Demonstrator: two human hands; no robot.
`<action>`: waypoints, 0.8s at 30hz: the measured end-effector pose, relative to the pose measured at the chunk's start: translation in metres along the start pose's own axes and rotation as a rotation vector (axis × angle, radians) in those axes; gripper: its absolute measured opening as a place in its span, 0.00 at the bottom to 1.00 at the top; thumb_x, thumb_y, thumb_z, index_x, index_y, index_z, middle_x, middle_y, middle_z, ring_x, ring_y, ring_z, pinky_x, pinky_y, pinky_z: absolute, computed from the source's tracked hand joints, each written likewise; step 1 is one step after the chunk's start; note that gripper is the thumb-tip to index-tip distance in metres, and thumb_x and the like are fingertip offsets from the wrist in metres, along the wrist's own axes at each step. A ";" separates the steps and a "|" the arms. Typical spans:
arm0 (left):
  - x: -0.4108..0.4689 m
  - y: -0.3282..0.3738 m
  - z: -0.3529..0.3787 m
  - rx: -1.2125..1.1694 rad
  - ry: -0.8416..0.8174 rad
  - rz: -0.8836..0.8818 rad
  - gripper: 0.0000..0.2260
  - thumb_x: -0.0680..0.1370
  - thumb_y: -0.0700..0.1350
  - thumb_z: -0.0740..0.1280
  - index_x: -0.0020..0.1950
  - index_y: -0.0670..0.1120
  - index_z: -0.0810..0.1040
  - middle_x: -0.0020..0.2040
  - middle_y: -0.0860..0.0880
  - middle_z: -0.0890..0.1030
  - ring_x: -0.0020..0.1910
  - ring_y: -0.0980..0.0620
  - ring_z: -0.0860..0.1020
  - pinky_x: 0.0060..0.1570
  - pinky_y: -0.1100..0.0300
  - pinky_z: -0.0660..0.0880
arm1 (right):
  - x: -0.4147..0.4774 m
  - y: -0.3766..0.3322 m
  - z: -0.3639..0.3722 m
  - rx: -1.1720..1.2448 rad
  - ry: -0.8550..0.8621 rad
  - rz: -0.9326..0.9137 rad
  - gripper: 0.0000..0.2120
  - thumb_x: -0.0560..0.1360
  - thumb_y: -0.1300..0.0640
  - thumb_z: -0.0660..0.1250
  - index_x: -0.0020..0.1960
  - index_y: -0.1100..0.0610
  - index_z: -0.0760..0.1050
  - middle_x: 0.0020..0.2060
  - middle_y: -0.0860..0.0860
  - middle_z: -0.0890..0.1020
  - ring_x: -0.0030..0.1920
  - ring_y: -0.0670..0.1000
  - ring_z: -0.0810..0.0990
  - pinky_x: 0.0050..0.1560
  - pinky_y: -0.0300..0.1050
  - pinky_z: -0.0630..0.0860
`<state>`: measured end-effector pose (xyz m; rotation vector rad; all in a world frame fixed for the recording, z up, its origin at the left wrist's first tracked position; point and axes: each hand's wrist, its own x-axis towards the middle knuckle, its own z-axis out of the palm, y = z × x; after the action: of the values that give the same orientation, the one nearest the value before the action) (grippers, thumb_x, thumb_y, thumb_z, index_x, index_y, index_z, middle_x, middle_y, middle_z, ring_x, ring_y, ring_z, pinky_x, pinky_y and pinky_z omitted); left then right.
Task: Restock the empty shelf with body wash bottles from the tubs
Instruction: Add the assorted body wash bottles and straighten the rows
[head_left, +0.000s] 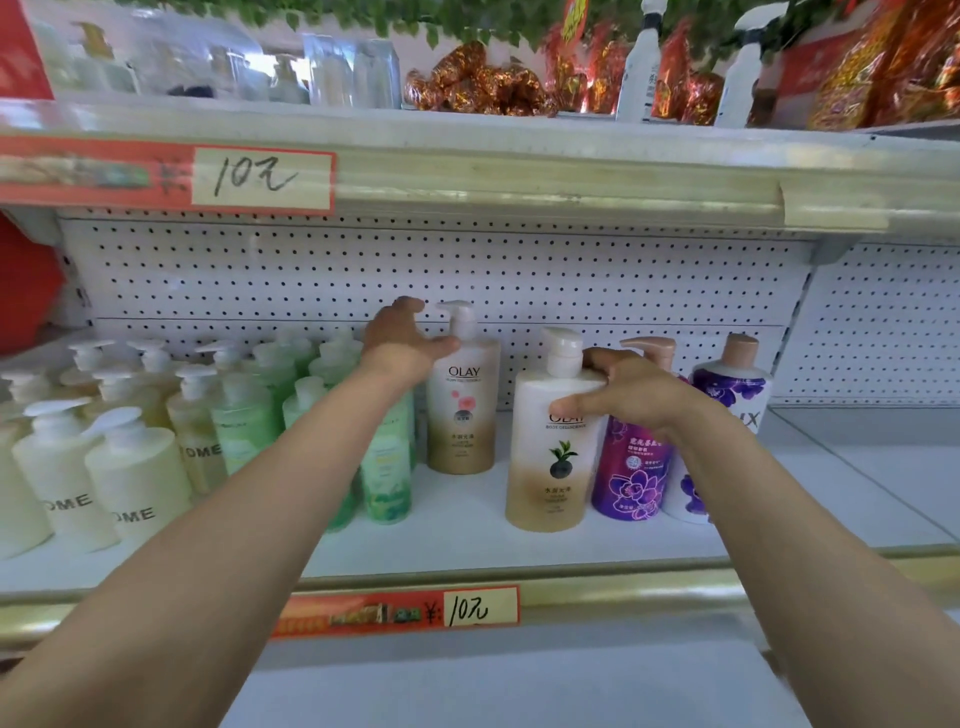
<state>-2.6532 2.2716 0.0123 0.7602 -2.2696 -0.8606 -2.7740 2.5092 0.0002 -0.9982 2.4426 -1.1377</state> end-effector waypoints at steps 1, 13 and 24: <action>-0.004 -0.008 -0.008 0.030 0.039 0.015 0.30 0.73 0.55 0.74 0.72 0.47 0.70 0.70 0.47 0.73 0.69 0.46 0.71 0.67 0.54 0.68 | 0.000 -0.003 0.001 0.000 -0.009 -0.003 0.33 0.66 0.53 0.81 0.68 0.53 0.74 0.58 0.47 0.81 0.57 0.48 0.80 0.54 0.39 0.74; -0.051 -0.054 -0.027 0.044 0.099 0.165 0.22 0.73 0.48 0.76 0.65 0.47 0.78 0.61 0.48 0.80 0.61 0.50 0.77 0.61 0.60 0.71 | 0.037 -0.048 0.064 0.006 -0.064 -0.067 0.35 0.62 0.48 0.82 0.66 0.52 0.75 0.57 0.47 0.81 0.57 0.49 0.80 0.62 0.50 0.77; -0.059 -0.064 -0.017 0.042 0.045 0.177 0.17 0.74 0.45 0.74 0.62 0.49 0.79 0.61 0.48 0.76 0.51 0.54 0.72 0.51 0.63 0.67 | 0.041 -0.054 0.074 0.017 -0.073 -0.078 0.36 0.62 0.50 0.83 0.67 0.53 0.75 0.58 0.48 0.82 0.57 0.49 0.81 0.61 0.48 0.77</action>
<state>-2.5833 2.2645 -0.0422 0.5802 -2.2808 -0.7086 -2.7417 2.4142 -0.0054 -1.1185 2.3521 -1.1241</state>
